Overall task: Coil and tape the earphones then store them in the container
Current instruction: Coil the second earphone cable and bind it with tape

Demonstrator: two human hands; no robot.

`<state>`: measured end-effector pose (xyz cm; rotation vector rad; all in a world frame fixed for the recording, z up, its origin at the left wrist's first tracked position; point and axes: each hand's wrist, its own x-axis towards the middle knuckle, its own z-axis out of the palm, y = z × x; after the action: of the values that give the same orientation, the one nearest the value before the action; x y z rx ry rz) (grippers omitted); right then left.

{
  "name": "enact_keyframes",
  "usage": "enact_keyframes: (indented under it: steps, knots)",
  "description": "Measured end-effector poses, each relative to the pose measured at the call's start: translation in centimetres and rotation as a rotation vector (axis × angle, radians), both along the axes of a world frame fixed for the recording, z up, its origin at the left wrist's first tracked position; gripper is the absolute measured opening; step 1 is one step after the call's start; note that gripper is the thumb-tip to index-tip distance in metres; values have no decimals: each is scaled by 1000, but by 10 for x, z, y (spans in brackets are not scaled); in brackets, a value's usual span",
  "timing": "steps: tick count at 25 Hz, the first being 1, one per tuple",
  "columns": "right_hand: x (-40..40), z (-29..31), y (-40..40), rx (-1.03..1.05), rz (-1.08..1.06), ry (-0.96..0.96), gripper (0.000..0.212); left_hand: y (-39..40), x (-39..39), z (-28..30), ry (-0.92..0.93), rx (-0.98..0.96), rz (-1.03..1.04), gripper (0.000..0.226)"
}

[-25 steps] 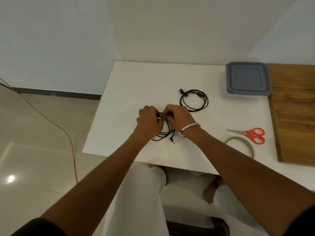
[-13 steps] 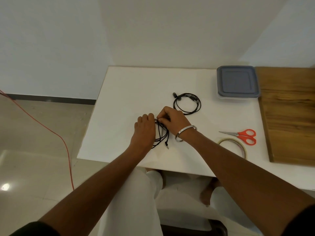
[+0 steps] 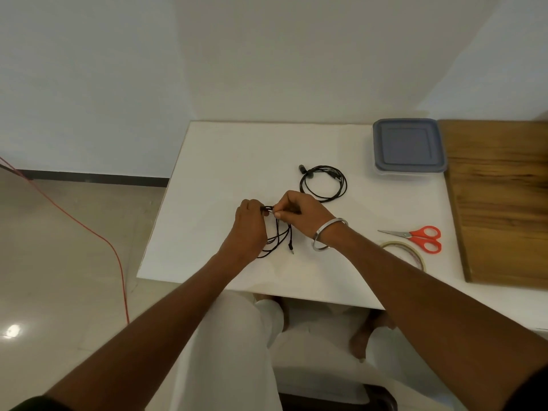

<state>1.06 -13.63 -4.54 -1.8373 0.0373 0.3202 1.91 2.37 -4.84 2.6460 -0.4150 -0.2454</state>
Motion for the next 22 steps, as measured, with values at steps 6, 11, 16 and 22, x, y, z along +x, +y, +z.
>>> enact_keyframes:
  steps: [6,11,16,22]
  knots:
    - [-7,16,-6,168,-17,-13,14,3,10,33,348,-381,64,20]
    - [-15,28,-14,237,-77,-29,15,7,6,52,662,-697,79,24]
    - [-23,34,-21,265,-132,-24,12,1,2,61,846,-785,87,39]
    - [-24,36,-36,-75,26,-110,0,-9,3,64,481,-367,-83,36]
